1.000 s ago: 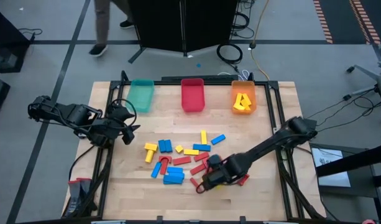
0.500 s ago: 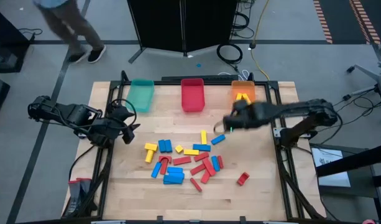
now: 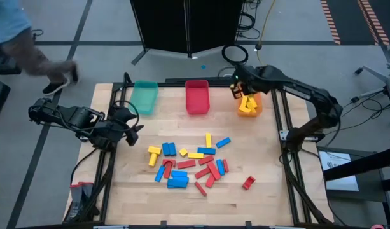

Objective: Sort blocks
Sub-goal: Put the yellow block into the orange bin

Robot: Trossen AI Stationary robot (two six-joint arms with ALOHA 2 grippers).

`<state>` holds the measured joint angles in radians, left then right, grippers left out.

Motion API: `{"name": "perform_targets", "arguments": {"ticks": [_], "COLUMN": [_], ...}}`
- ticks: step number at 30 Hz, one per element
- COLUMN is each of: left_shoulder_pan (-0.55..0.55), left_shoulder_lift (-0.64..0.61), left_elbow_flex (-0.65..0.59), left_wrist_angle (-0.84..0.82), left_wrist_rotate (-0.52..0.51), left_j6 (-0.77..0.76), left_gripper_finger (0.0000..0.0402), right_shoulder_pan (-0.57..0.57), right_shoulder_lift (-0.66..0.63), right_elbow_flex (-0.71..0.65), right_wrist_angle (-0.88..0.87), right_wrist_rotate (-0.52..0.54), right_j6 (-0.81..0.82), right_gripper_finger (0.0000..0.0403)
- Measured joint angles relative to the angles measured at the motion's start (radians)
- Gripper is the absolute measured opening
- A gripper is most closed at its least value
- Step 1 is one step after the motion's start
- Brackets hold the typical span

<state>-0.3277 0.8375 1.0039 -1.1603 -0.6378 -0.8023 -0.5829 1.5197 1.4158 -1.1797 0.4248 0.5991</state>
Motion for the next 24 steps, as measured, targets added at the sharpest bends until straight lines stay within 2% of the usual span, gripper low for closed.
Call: {"name": "perform_targets", "arguments": {"ticks": [5,12,24], "left_shoulder_pan": [0.000,0.000,0.000], "left_shoulder_lift": [0.000,0.000,0.000], "left_elbow_flex": [0.000,0.000,0.000], "left_wrist_angle": [0.000,0.000,-0.001], "left_wrist_rotate": [-0.002,-0.003,-0.029], "left_j6": [-0.031,-0.031,-0.083], "left_gripper_finger": [0.0267,0.0267,0.0267], "right_shoulder_pan": [-0.092,-0.141,-0.228], "right_shoulder_lift": [0.093,0.174,0.092], "right_elbow_flex": [0.000,-0.020,-0.377], "right_wrist_angle": [0.031,0.078,0.516], "right_wrist_rotate": [-0.067,-0.158,-0.340], "right_j6": [-0.089,-0.177,-0.140], "right_gripper_finger": [0.0080,0.0080,0.0080]}}
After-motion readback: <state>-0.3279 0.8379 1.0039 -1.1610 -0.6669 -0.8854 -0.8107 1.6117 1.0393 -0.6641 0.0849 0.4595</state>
